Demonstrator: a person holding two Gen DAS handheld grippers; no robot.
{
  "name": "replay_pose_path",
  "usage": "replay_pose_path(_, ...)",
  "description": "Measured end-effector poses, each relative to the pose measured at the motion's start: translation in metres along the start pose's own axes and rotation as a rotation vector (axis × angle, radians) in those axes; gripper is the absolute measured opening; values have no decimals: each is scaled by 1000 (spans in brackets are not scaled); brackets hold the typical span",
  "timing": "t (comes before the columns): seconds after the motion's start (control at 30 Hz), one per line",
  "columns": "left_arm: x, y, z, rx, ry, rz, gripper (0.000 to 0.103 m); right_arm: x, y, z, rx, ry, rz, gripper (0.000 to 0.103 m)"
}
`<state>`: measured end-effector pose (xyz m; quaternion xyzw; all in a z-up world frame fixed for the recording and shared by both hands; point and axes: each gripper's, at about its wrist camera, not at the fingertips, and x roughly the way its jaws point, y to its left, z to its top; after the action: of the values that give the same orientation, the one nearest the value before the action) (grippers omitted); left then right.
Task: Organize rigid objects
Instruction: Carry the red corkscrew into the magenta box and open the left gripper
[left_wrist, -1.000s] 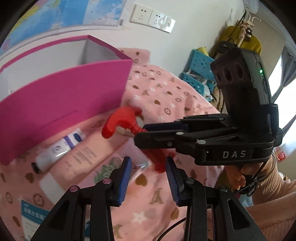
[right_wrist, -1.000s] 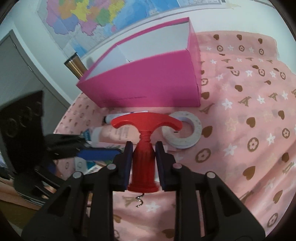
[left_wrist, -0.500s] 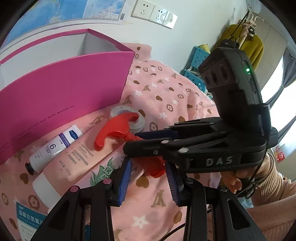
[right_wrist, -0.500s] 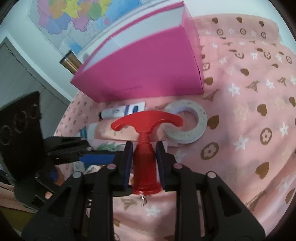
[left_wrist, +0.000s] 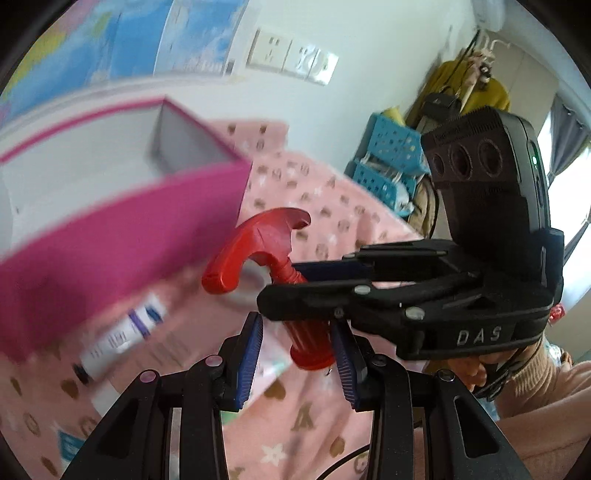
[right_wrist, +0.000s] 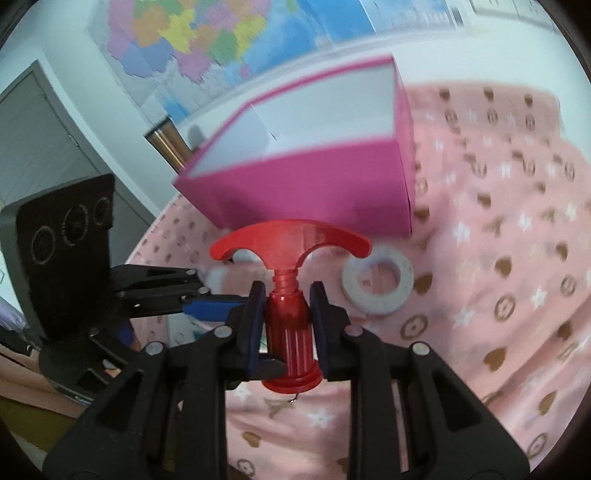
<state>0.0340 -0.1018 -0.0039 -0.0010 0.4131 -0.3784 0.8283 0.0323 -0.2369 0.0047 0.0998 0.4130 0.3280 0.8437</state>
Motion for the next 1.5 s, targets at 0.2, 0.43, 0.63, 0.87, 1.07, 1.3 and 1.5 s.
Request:
replay_pose_path(0.2, -25, -2, 33, 55, -99, 43, 35, -12, 18, 39, -69, -70, 3, 27)
replay_pose_path(0.43, -31, 16, 75, 42, -151, 103, 35, -8, 14, 88, -100, -115, -18, 27)
replay_pose_path(0.63, -19, 49, 104, -31, -137, 109, 34, 15, -4, 124, -70, -104, -39, 27)
replay_pose_path(0.87, 10, 84, 112, -118, -61, 88, 34, 55, -29, 141, -24, -22, -105, 27)
replay_pose_path(1.07, 30, 100, 112, -162, -8, 105, 34, 76, -45, 145, 3, 18, -218, 26)
replay_pose_path(1.3, 21, 103, 102, -142, -28, 172, 34, 59, -44, 130, 5, -31, -209, 27)
replay_pose_path(1.5, -23, 92, 80, -97, -143, 215, 37, 28, -34, 106, -9, -98, -92, 33)
